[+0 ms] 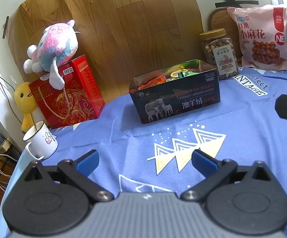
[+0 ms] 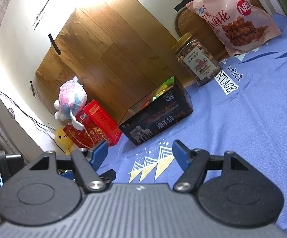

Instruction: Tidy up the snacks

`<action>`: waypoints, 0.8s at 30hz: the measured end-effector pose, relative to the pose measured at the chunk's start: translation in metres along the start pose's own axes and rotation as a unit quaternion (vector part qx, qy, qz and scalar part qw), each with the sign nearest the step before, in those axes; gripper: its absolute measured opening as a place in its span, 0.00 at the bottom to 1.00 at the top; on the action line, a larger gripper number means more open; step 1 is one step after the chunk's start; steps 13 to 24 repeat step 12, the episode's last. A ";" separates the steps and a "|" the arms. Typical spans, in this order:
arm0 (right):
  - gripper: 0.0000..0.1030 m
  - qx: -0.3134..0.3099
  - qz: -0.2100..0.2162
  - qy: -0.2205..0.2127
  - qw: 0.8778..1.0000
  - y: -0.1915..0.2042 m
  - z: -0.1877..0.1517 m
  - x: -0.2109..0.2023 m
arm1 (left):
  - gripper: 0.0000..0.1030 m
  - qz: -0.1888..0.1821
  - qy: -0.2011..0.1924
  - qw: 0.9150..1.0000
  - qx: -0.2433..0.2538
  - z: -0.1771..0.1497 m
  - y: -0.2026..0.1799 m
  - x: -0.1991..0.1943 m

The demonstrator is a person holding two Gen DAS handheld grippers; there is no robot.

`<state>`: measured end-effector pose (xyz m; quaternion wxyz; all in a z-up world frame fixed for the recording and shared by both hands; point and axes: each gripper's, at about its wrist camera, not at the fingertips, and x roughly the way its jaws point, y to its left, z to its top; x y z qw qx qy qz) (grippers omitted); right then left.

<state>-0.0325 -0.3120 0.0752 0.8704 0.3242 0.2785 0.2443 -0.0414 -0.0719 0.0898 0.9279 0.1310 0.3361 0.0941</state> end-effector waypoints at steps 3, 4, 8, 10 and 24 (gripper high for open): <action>0.72 0.000 0.000 0.000 1.000 0.000 0.000 0.000 | 1.00 0.002 0.001 1.000 0.001 -0.001 0.000 0.000; 0.72 0.000 0.000 0.000 1.000 0.000 0.000 0.000 | 1.00 0.002 0.000 1.000 0.002 -0.001 -0.001 0.000; 0.72 0.000 0.000 0.000 1.000 0.000 -0.001 0.000 | 1.00 -0.005 -0.007 1.000 0.006 -0.001 -0.001 -0.002; 0.72 0.000 -0.001 0.000 1.000 0.000 -0.001 0.000 | 1.00 -0.029 -0.008 1.000 0.003 -0.001 -0.001 -0.004; 0.72 -0.002 -0.003 -0.001 1.000 0.001 -0.002 0.000 | 1.00 -0.054 -0.007 0.999 -0.005 0.000 0.001 -0.005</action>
